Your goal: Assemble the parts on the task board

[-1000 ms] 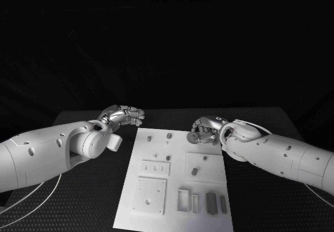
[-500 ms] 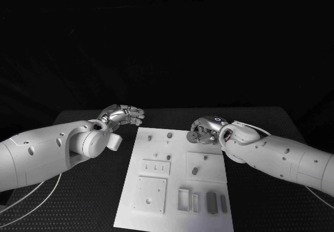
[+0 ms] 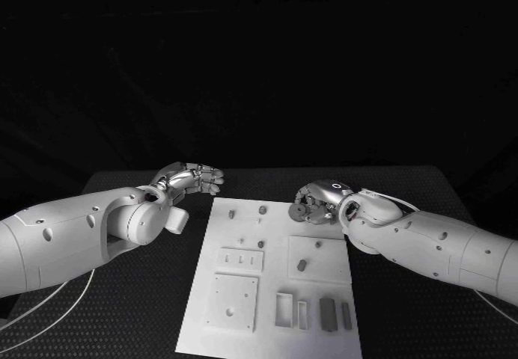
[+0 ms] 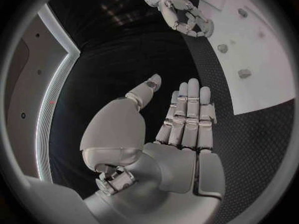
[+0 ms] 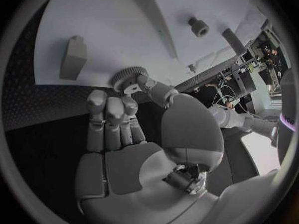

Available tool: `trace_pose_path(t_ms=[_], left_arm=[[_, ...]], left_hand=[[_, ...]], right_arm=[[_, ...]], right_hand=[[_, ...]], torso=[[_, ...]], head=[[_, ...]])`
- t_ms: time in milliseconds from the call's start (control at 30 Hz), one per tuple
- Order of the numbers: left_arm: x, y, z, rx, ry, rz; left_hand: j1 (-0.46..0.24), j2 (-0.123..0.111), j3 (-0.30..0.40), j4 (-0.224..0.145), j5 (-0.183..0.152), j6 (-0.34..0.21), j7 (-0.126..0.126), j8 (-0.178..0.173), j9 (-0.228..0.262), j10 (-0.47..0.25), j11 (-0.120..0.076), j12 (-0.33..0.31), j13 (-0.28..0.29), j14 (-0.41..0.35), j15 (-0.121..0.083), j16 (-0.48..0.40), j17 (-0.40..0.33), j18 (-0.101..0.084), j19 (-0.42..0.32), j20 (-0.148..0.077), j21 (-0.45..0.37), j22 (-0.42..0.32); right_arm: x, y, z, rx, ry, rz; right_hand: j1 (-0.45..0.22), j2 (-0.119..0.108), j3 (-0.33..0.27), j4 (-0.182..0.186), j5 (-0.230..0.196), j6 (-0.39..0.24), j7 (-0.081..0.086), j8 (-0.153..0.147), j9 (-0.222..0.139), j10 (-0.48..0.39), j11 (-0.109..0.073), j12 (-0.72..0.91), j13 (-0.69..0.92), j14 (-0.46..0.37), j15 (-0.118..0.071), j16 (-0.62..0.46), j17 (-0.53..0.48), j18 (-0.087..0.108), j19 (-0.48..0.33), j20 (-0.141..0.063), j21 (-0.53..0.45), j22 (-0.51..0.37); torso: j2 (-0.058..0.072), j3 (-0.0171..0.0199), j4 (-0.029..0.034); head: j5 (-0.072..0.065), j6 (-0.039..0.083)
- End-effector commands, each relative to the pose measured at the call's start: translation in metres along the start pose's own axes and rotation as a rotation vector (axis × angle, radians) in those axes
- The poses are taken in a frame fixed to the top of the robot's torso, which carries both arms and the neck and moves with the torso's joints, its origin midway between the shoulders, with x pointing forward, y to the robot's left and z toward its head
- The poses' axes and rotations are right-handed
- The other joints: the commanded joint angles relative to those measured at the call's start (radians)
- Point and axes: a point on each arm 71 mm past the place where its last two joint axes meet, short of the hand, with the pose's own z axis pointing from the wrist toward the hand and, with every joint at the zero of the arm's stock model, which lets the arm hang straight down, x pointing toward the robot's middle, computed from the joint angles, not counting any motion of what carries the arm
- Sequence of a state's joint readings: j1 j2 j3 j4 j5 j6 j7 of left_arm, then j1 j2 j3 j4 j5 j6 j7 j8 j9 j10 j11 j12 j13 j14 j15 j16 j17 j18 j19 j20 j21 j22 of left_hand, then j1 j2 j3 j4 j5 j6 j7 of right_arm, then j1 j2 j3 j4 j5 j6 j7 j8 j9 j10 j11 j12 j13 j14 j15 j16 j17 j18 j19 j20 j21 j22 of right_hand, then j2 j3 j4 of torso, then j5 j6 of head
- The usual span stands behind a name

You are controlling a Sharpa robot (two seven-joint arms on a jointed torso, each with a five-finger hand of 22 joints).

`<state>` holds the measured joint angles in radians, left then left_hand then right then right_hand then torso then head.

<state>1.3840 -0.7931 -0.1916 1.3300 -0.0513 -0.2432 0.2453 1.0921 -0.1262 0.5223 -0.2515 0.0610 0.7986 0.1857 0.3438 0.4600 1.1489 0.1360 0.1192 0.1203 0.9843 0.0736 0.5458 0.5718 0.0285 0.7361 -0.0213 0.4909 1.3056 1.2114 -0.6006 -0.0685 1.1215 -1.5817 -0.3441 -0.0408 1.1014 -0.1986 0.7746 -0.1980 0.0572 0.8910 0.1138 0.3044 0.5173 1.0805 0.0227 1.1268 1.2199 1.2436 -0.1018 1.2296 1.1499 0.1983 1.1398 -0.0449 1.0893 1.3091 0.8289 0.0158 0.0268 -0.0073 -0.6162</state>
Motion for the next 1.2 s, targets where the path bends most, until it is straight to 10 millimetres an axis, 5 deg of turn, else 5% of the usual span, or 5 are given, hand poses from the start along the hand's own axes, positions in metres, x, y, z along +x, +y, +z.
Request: trace_pose_path(t_ms=[33, 467, 1200], left_arm=[[0.002, -0.001, 0.000, 0.009, 0.014, 0.001], [0.000, -0.001, 0.000, 0.010, 0.005, 0.003], [-0.001, -0.002, -0.001, 0.012, 0.001, 0.008]], left_hand=[[-0.005, 0.003, 0.006, 0.000, -0.003, -0.005, 0.002, -0.004, 0.002, -0.003, 0.000, -0.004, 0.000, -0.002, 0.005, -0.004, 0.001, 0.010, -0.004, 0.000, 0.007, 0.001], [-0.006, 0.003, 0.006, 0.000, -0.003, -0.005, 0.002, -0.004, 0.002, -0.005, 0.000, -0.005, 0.000, -0.002, 0.005, -0.004, 0.002, 0.010, -0.004, 0.000, 0.007, 0.001], [-0.005, 0.004, 0.009, -0.001, 0.001, -0.004, 0.002, -0.005, 0.004, -0.006, 0.001, -0.008, 0.001, -0.001, 0.005, -0.005, 0.004, 0.010, -0.004, 0.000, 0.008, 0.002]], right_arm=[[0.011, 0.000, -0.004, 0.015, 0.028, -0.043], [-0.002, 0.023, -0.004, -0.063, -0.093, -0.107], [-0.010, 0.092, -0.003, -0.218, -0.211, -0.144]], right_hand=[[0.004, 0.010, 0.008, 0.000, -0.005, 0.109, -0.005, 0.004, 0.010, -0.019, -0.023, 0.003, -0.001, -0.002, -0.003, 0.001, -0.001, 0.063, 0.000, 0.001, 0.001, 0.007], [0.005, -0.020, 0.041, 0.023, -0.006, 0.117, -0.008, 0.003, 0.011, -0.006, -0.026, 0.004, -0.013, 0.011, -0.005, 0.000, -0.005, 0.063, 0.015, 0.000, 0.004, 0.004], [0.023, -0.068, 0.075, 0.044, -0.008, 0.129, -0.013, 0.005, 0.015, 0.015, -0.031, 0.002, -0.027, 0.032, -0.009, -0.006, -0.013, 0.063, 0.036, -0.003, 0.009, 0.000]], torso=[[0.000, -0.0002, 0.0005], [0.000, 0.0000, 0.0007], [0.001, -0.0012, 0.0017]], head=[[-0.001, 0.000], [0.007, 0.009], [0.024, 0.017]])
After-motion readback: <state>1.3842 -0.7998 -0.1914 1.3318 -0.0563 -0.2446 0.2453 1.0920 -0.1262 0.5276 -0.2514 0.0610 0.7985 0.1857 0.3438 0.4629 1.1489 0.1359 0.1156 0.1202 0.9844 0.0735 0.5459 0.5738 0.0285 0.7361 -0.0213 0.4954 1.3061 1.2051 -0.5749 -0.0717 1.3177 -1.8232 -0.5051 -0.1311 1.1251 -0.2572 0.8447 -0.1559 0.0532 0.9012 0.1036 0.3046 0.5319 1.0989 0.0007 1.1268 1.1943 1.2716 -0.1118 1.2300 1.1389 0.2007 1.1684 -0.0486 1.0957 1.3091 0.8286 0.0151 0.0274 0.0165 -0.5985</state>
